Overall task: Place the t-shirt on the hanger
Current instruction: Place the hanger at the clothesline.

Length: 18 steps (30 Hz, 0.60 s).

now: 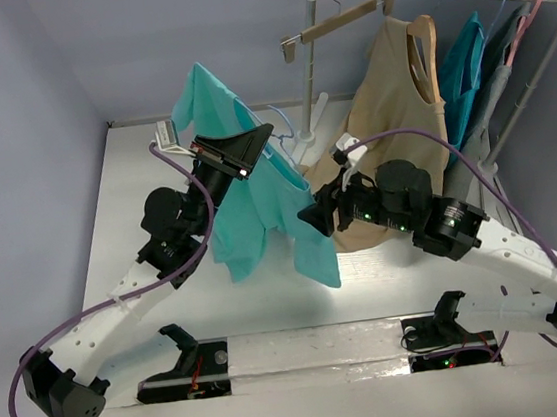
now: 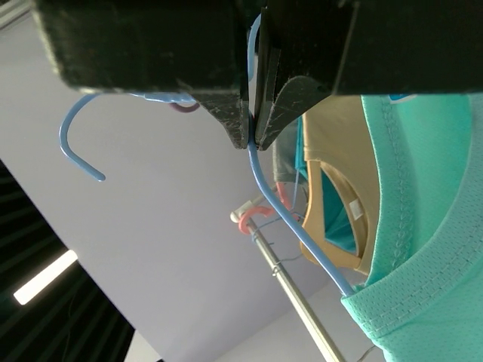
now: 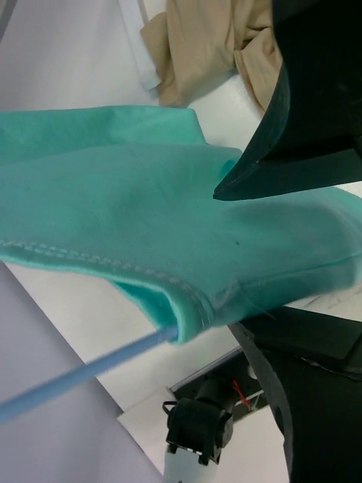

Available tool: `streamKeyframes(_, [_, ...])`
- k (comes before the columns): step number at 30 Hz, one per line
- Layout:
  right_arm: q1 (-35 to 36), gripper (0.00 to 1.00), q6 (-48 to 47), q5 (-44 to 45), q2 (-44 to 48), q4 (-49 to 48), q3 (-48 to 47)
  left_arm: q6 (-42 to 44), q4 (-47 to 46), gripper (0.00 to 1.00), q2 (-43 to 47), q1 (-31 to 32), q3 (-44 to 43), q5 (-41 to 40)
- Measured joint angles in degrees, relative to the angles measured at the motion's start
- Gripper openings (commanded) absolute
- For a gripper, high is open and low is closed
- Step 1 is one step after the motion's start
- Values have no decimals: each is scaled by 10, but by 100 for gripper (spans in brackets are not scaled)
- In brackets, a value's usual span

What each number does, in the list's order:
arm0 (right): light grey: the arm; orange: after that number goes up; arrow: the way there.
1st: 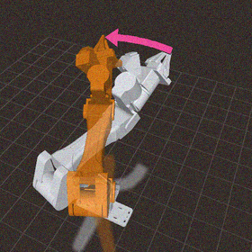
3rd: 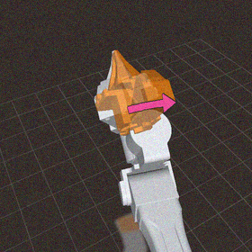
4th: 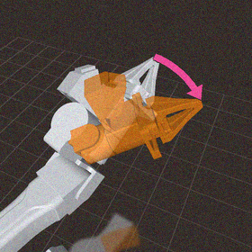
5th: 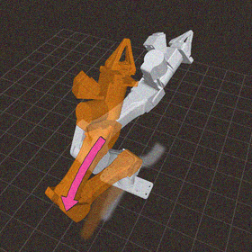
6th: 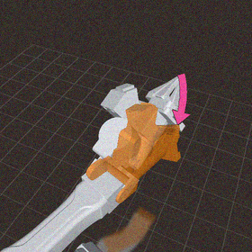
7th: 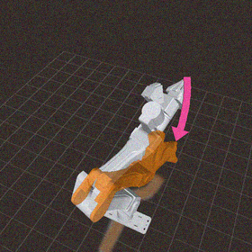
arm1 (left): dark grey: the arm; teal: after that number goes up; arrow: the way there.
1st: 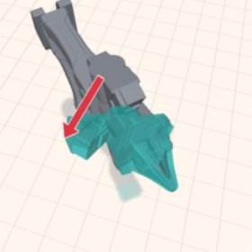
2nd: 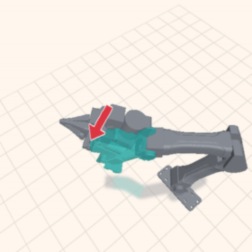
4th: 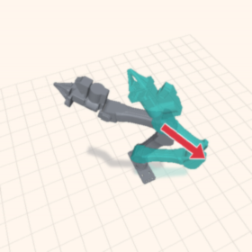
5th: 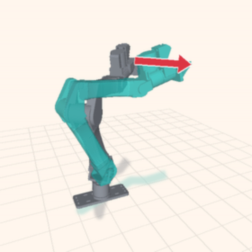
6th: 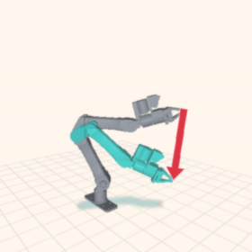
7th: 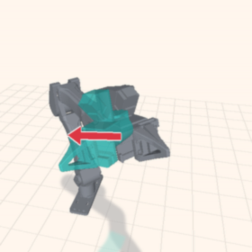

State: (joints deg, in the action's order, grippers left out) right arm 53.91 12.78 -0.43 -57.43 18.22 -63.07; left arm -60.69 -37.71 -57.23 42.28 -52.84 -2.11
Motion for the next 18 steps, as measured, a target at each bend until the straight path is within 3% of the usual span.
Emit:
streamKeyframes(1, [2, 42, -1, 7, -6, -9, 1, -2, -1, 0, 6, 0, 0, 1])
streamKeyframes(7, [3, 16, 0, 12, -15, -49, 2, -3, -5, 0, 38, 0, 15, 1])
streamKeyframes(9, [6, 1, -1, 12, -17, -57, 2, -2, -6, 0, 45, -1, 19, -2])
streamKeyframes(15, [18, 0, 5, 5, -10, -55, 3, -2, -6, 0, 61, -17, 41, -7])
streamKeyframes(17, [19, 0, 9, 6, -3, -44, 3, 6, 8, 19, 68, -18, 43, -5])
streamKeyframes(18, [19, 0, 12, 10, 1, -35, 2, 15, 17, 41, 70, -18, 43, -4])
